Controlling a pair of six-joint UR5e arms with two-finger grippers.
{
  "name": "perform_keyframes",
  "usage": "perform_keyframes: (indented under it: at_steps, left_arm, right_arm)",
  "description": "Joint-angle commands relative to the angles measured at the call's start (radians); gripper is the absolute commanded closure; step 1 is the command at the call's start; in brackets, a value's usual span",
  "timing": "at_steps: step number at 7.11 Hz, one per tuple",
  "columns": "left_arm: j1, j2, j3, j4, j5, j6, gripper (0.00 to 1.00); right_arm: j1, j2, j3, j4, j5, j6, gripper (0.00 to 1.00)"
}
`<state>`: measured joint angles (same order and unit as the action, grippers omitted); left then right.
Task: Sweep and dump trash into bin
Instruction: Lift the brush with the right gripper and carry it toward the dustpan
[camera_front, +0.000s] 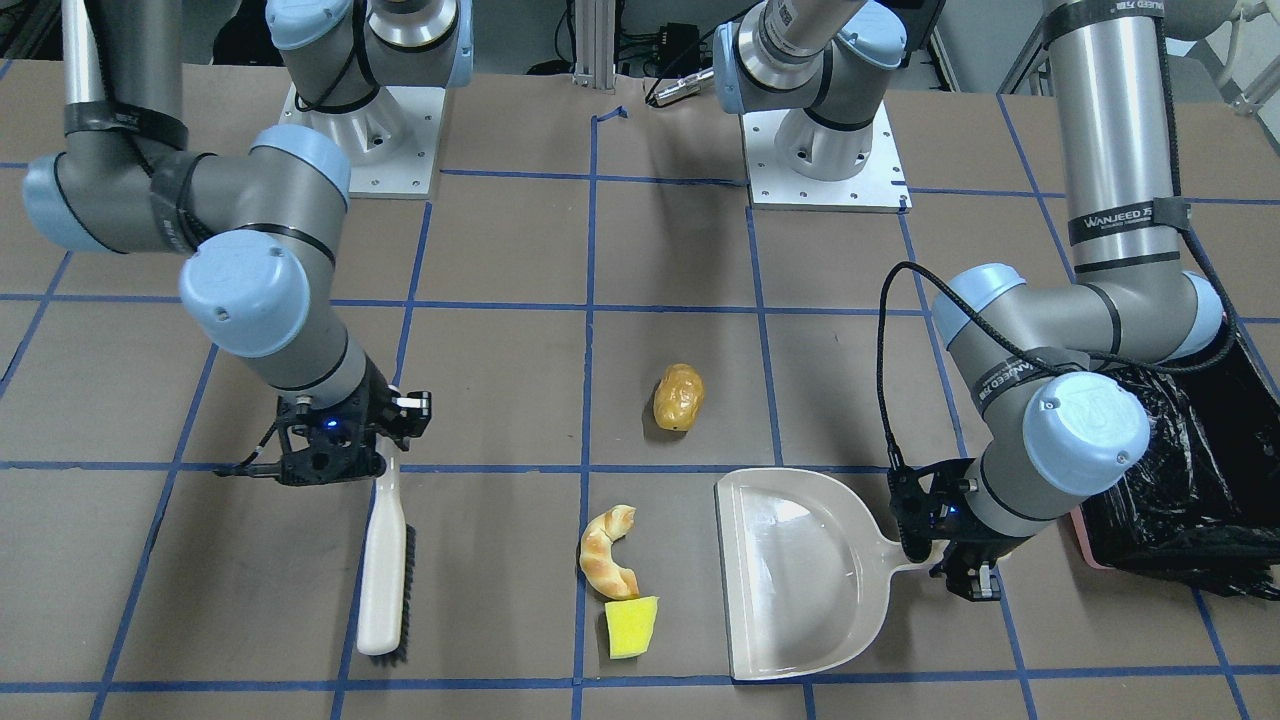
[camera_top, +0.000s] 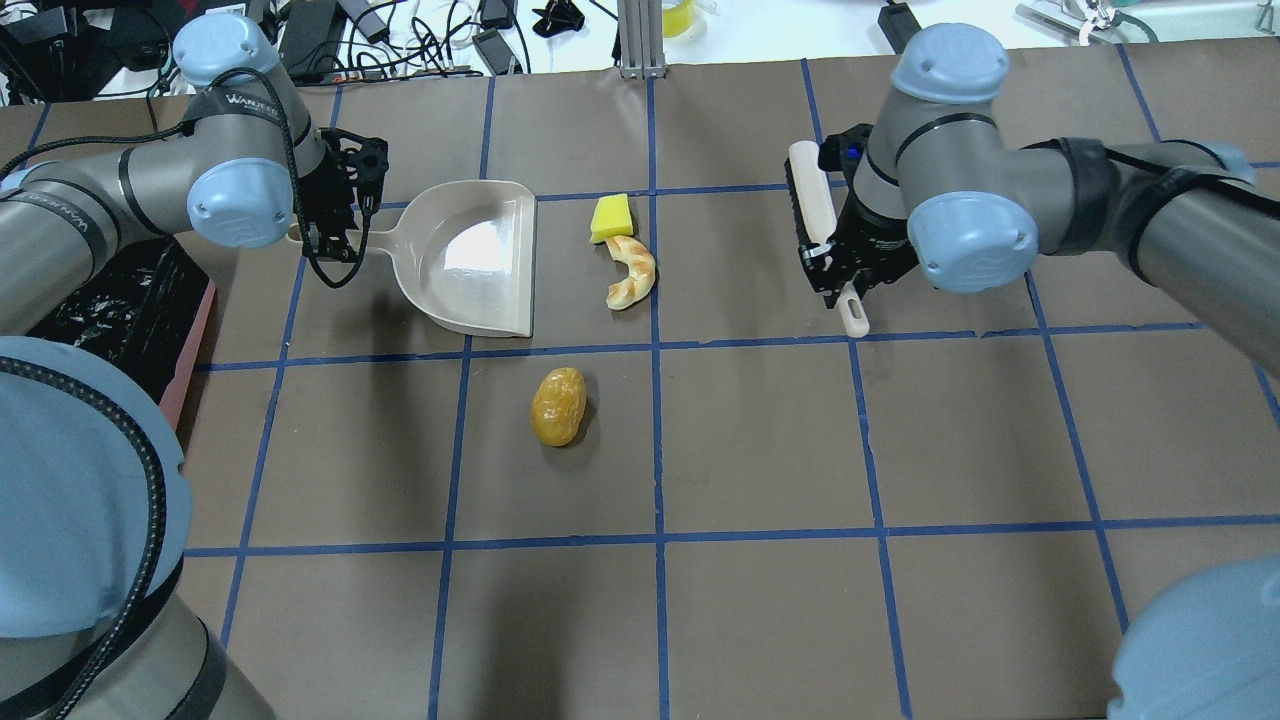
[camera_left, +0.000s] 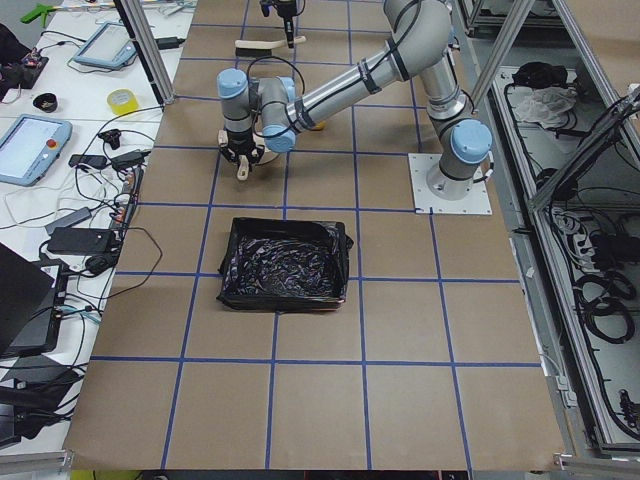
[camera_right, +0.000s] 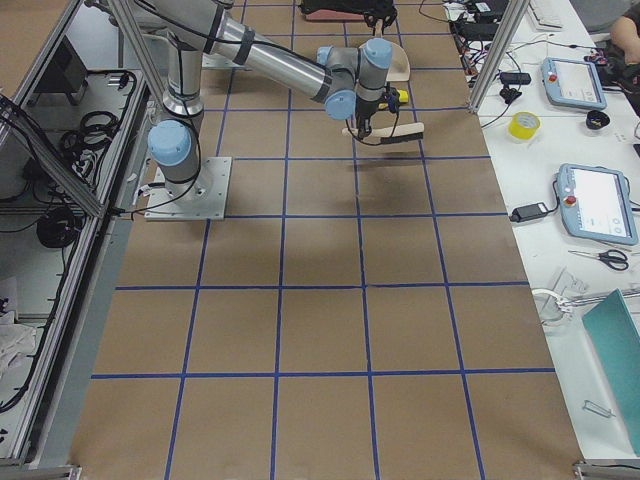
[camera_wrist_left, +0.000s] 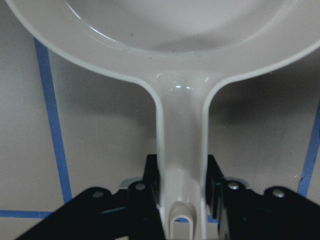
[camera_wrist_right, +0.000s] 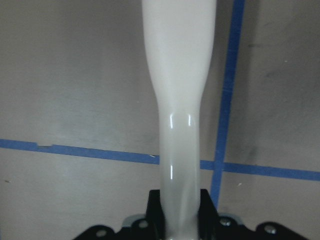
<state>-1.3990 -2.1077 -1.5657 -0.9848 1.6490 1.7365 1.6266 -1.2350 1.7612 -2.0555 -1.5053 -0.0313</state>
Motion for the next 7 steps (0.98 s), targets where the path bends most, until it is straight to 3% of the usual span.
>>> perform_keyframes:
  at_steps: [1,7]
  left_arm:
    - [0.0,0.0,0.0,0.0,0.0,0.0,1.0]
    - [0.0,0.002,-0.001,0.002,-0.002,0.0,1.0]
  right_arm:
    - [0.1,0.021,-0.012,0.0,0.029,0.168,1.0]
    - [0.28,0.215,-0.251,0.077,0.03,0.395,1.0]
